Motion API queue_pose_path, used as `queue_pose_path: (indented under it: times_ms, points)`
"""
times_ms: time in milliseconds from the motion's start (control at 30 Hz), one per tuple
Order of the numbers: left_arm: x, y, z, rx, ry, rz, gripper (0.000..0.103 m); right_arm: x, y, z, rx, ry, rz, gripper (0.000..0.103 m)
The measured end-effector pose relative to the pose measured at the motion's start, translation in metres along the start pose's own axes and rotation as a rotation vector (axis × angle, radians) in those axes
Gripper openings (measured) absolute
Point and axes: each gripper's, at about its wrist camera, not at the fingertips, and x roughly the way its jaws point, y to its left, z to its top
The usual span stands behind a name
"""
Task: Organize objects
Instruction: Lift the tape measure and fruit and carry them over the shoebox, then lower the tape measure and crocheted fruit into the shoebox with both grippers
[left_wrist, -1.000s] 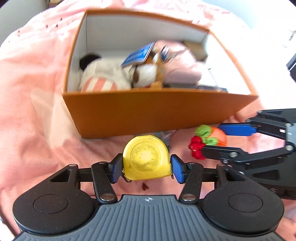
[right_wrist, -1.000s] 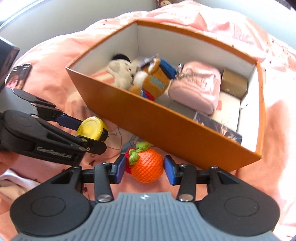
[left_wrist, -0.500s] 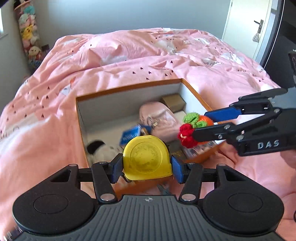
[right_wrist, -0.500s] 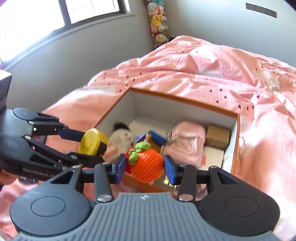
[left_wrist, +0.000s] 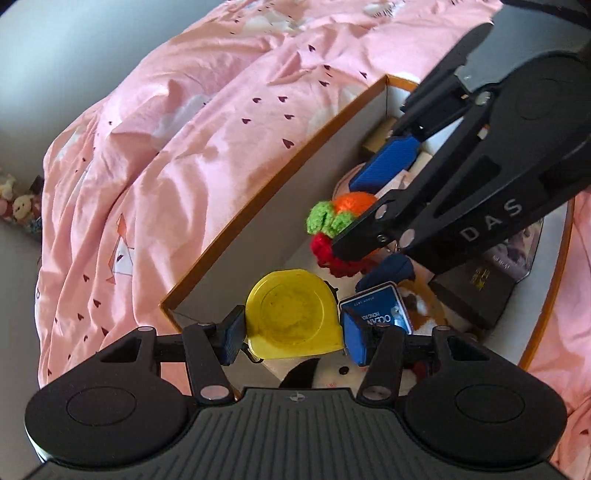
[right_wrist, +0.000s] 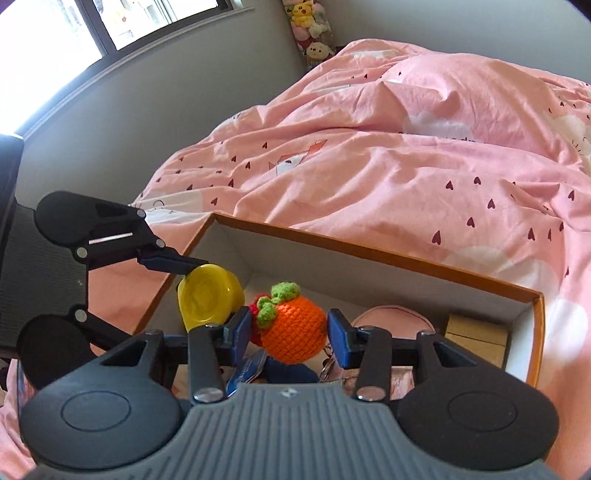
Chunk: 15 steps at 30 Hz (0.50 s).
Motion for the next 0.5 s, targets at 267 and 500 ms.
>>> queue_pose_path:
  times_ms: [267,500]
  points:
    - [0.034,-0.005,-0.002,0.194,0.072,-0.013,0.063,0.05,-0.008,0.004,-0.087,0.088,0.002,0.047]
    - [0.054,-0.004,-0.005,0.234,0.112,-0.019,0.063,0.072,-0.012,0.003,-0.127,0.124,0.0,0.047]
